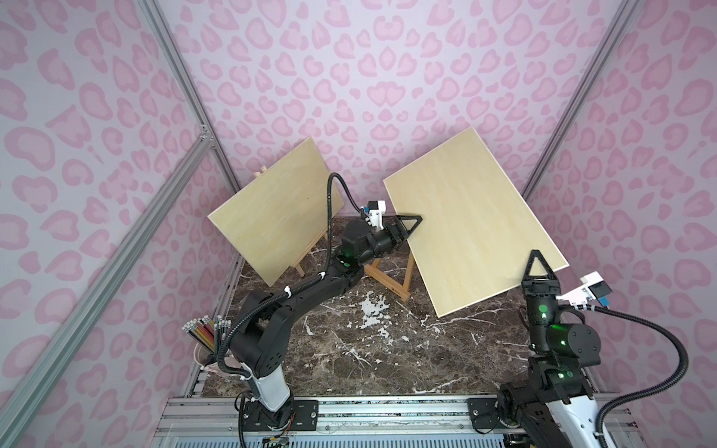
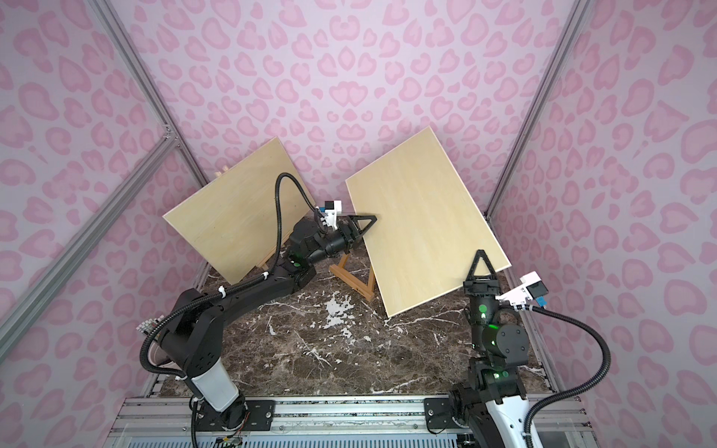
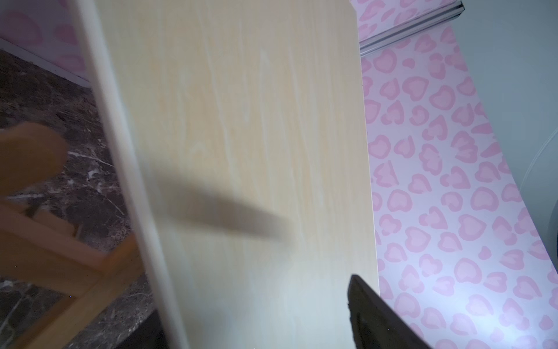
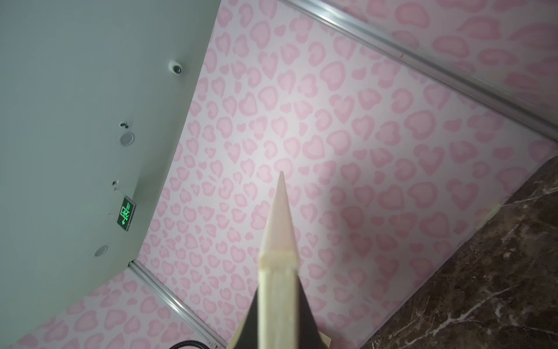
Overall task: Disassemble the easel
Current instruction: Place the drawing board at the corner of the board.
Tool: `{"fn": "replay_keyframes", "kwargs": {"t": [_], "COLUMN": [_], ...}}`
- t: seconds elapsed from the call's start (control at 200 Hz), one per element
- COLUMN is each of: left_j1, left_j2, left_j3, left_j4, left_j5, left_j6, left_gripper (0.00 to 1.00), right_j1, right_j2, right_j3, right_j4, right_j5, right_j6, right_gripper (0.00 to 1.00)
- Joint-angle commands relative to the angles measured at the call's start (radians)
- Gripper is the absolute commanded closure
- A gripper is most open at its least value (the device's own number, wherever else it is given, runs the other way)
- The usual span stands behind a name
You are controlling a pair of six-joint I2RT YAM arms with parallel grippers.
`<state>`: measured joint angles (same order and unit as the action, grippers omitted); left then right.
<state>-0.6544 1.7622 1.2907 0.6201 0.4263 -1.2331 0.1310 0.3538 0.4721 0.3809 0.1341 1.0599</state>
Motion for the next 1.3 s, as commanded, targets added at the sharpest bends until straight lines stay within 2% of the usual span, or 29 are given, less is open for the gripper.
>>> {"fn": "replay_keyframes", "kwargs": {"t": [0.0, 0.145, 0.29, 0.42, 0.535, 0.675, 0.79, 0.975, 1.065, 1.175, 1.295], "left_j1": [-0.036, -0.093, -0.134, -0.161, -0.172, -0.176, -0.176, -0.176, -0.176, -0.177, -0.177], "left_j2": [0.037, 0.135, 0.264, 0.393, 0.469, 0.507, 0.527, 0.525, 0.519, 0.521, 0.522], "left_j3": [0.100, 0.281, 0.431, 0.605, 0.691, 0.769, 0.828, 0.854, 0.852, 0.854, 0.853], "left_j4": [-0.117, -0.270, -0.353, -0.478, -0.558, -0.699, -0.823, -0.951, -0.972, -0.985, -1.009], "left_j5": [0.031, 0.037, 0.060, 0.100, 0.126, 0.105, 0.070, -0.006, -0.010, -0.016, -0.026], "left_j6": [0.067, 0.120, 0.109, 0.156, 0.183, 0.254, 0.328, 0.417, 0.438, 0.445, 0.454], "left_gripper": [0.26, 0.28, 0.28, 0.27, 0.26, 0.23, 0.20, 0.15, 0.15, 0.16, 0.16], "right_j1": [-0.016, -0.016, -0.015, -0.014, -0.014, -0.013, -0.012, -0.021, -0.066, -0.199, -0.386], "right_j2": [-0.092, -0.231, -0.344, -0.354, -0.354, -0.351, -0.276, -0.111, -0.034, 0.056, 0.134], "right_j3": [-0.001, -0.025, -0.057, -0.033, -0.042, -0.054, -0.041, -0.073, -0.065, -0.056, -0.061], "right_j4": [-0.007, -0.166, -0.304, -0.471, -0.489, -0.439, -0.417, -0.316, -0.283, -0.248, -0.216], "right_j5": [0.154, 0.269, 0.373, 0.442, 0.480, 0.539, 0.569, 0.494, 0.420, 0.249, -0.001], "right_j6": [0.079, 0.072, 0.062, 0.069, 0.027, -0.050, -0.104, -0.155, -0.158, -0.129, -0.081], "right_gripper": [1.00, 1.00, 1.00, 1.00, 1.00, 1.00, 1.00, 1.00, 1.00, 1.00, 1.00]}}
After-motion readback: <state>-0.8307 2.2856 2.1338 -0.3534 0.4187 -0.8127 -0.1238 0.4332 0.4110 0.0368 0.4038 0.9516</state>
